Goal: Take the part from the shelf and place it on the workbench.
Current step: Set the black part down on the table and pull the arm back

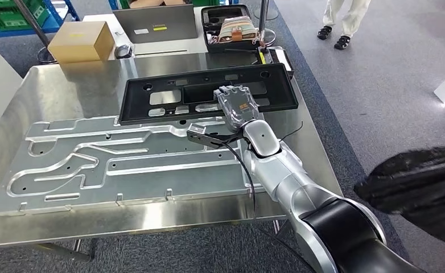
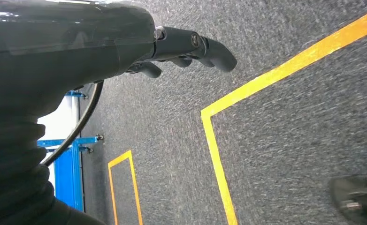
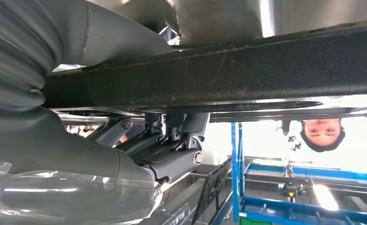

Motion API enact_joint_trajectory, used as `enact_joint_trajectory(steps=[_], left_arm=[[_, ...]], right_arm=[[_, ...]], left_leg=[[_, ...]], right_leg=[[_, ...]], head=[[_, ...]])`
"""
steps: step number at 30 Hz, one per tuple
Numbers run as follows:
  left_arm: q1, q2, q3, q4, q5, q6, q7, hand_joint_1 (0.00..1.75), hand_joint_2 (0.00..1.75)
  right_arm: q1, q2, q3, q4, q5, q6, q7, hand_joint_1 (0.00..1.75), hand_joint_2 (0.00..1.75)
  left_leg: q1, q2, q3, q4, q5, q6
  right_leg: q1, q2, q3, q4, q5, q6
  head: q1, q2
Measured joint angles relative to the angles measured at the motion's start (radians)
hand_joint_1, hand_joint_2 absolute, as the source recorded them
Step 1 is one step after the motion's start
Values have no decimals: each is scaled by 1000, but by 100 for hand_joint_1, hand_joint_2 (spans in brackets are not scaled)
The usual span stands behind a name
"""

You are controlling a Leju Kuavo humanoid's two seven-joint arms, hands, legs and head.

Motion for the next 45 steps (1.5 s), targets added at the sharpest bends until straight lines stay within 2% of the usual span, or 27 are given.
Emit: enact_joint_trajectory(steps=[1,2,3,5,7,10,12,14,16,18,22,32,35,38,42,45], left_arm=[[0,0,0,0,0,0,0,0,175],[-1,0,0,0,0,0,0,0,175],[-1,0,0,0,0,0,1,0,175],[-1,0,1,0,1,-1,1,0,175],[-1,0,1,0,1,-2,1,0,175],[-1,0,1,0,2,-2,1,0,175],[-2,1,2,0,3,-3,0,0,175],[-1,0,2,0,7,-6,-1,0,175],[0,0,3,0,11,-10,-1,0,175],[1,0,3,0,13,-11,-1,0,175],[4,0,7,0,17,-11,1,0,175],[10,0,9,0,-11,10,-22,0,175],[11,0,-2,0,-29,52,-63,0,175],[12,0,-17,0,-25,102,-152,0,175],[12,1,-5,0,23,36,-231,0,175],[16,2,4,0,33,25,-230,0,175]], right_arm=[[1,1,-1,0,0,1,-1,175,175],[2,1,-2,0,0,6,0,175,175],[2,1,-2,1,0,15,2,175,175],[3,2,-3,1,0,41,6,175,175],[4,2,-4,2,0,56,7,175,175],[4,2,-4,2,-1,58,7,175,175],[4,2,-10,2,-10,69,2,175,175],[8,5,-33,3,-45,96,-34,175,175],[14,7,-54,5,-73,117,-70,175,175],[19,7,-58,9,-72,124,-77,175,175],[28,7,-60,14,-63,126,-74,175,175],[31,7,-79,14,-73,126,-70,175,175],[31,5,-86,15,-73,124,-69,175,175],[32,0,-94,16,-69,120,-70,175,175],[31,-2,-102,17,-57,121,-86,0,0],[26,3,-102,17,-48,125,-87,0,0]], left_leg=[[1,2,-13,66,-36,-3],[1,3,-13,109,-50,-5],[1,3,2,119,-42,-6],[1,4,76,46,6,-3],[1,5,129,-22,32,0],[1,5,140,-36,33,1],[-3,4,191,-111,8,9],[-9,4,232,-184,-11,25],[-12,5,223,-189,-2,37],[-13,5,218,-189,4,41],[-13,5,214,-188,9,47],[-15,5,212,-186,9,48],[-15,5,211,-186,9,48],[-14,6,210,-186,9,48],[-14,6,209,-186,9,47],[-14,6,209,-186,10,47]], right_leg=[[1,-1,-12,1,8,0],[2,-2,-24,2,15,1],[2,-3,-35,4,22,2],[2,-3,-54,7,32,7],[2,-3,-62,9,37,10],[2,-3,-63,9,38,10],[4,-3,-65,10,44,16],[6,-4,-67,5,58,23],[6,-5,-68,-3,73,28],[5,-5,-68,-10,82,34],[5,-5,-68,-17,90,39],[4,-5,-70,-18,92,42],[4,-4,-72,-18,92,43],[4,-4,-72,-18,92,43],[4,-4,-73,-17,92,43],[4,-3,-73,-17,92,43]], head=[[0,0],[0,0],[0,0],[0,0],[0,0],[0,0],[0,0],[0,0],[0,0],[0,0],[0,0],[0,0],[0,0],[0,0],[0,0],[0,0]])
